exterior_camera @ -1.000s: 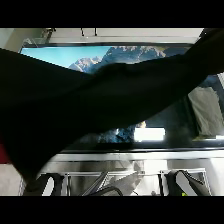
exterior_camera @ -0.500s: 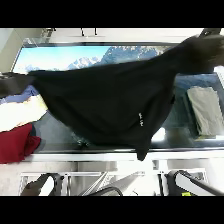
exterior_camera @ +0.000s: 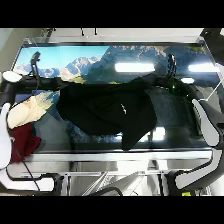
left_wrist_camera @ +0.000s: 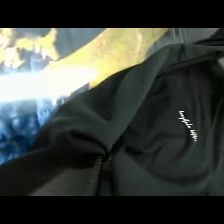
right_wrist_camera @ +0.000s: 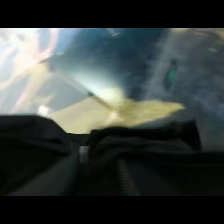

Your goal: Fold the shirts.

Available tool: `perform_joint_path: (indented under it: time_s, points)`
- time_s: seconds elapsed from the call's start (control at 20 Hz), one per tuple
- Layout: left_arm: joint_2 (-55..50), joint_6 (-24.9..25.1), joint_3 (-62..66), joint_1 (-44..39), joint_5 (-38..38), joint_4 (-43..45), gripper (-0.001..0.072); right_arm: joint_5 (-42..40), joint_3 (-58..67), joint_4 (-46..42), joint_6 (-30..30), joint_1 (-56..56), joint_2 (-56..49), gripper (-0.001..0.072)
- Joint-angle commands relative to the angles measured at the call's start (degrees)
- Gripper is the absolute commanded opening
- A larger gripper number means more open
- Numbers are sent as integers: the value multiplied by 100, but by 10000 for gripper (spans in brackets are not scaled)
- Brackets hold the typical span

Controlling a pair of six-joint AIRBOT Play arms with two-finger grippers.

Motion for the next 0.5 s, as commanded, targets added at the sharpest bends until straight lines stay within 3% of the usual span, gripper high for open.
perform_joint_path:
  time_s: [0.0,0.15,0.3,0.45]
  points:
    - [-782,-138,804,-129,-461,81,695,11,-13,11,-39,-337,35,300]
    - [-846,-544,1440,72,-1143,697,694,719,-13,-625,791,-1141,533,300]
    - [-846,-1034,1714,374,-2118,1506,694,1589,-24,-1843,1613,-1961,758,299]
    - [-726,-1108,942,640,-2732,1622,694,2133,-295,-2645,1773,-2295,715,299]
